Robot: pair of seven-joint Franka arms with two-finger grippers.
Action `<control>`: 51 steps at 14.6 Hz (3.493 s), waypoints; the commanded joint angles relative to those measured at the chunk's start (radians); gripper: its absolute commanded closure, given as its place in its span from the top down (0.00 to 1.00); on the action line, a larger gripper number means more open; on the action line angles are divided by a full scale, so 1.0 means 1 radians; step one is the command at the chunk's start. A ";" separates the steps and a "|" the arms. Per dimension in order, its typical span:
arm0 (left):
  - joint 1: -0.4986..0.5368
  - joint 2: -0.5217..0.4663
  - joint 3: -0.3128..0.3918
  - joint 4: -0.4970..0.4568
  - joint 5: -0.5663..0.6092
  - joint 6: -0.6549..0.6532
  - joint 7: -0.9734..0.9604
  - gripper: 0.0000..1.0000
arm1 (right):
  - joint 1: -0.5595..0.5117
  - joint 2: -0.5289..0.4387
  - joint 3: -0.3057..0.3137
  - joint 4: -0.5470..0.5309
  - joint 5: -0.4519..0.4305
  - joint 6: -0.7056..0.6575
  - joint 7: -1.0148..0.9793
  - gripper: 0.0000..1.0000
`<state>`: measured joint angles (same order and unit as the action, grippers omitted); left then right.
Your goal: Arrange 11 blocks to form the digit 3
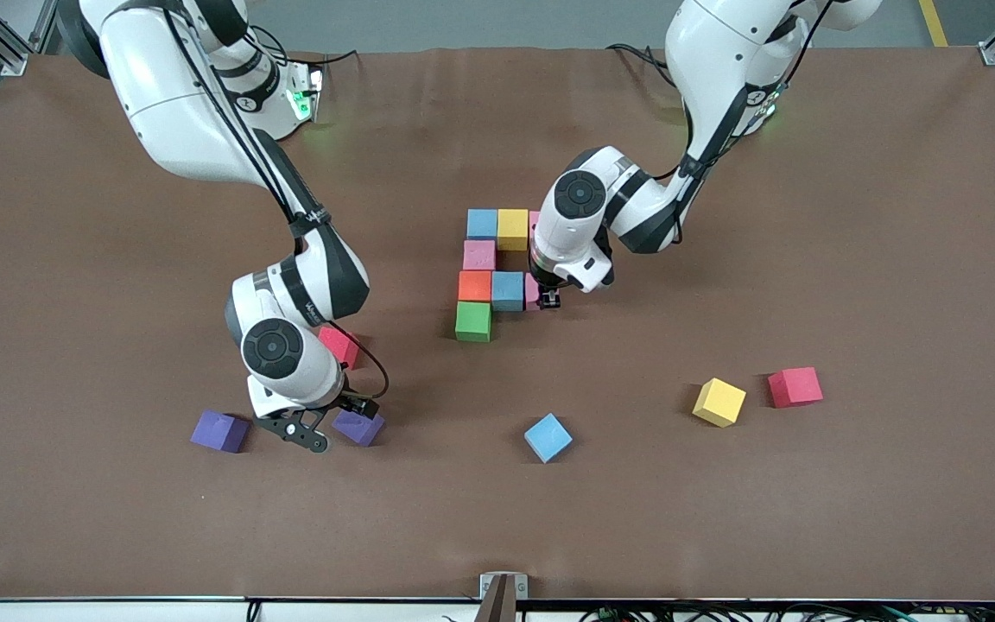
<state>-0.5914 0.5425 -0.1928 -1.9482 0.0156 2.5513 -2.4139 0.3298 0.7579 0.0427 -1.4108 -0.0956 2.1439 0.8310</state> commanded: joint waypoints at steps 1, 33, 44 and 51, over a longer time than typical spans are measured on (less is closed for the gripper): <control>-0.008 0.000 0.003 0.002 0.021 0.012 -0.021 0.41 | -0.014 -0.045 0.014 -0.060 -0.021 0.011 -0.007 1.00; 0.231 -0.170 0.003 0.391 0.021 -0.626 0.841 1.00 | -0.043 -0.267 0.016 -0.537 -0.033 0.367 -0.139 1.00; 0.405 -0.283 0.009 0.566 0.021 -0.997 1.646 1.00 | -0.055 -0.269 0.014 -0.570 -0.033 0.361 -0.150 1.00; 0.485 -0.394 0.039 0.549 0.018 -1.103 1.979 1.00 | -0.052 -0.278 0.016 -0.599 -0.033 0.364 -0.142 1.00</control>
<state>-0.1250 0.1832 -0.1698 -1.3756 0.0186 1.4817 -0.5280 0.2950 0.5276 0.0430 -1.9586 -0.1070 2.5020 0.6824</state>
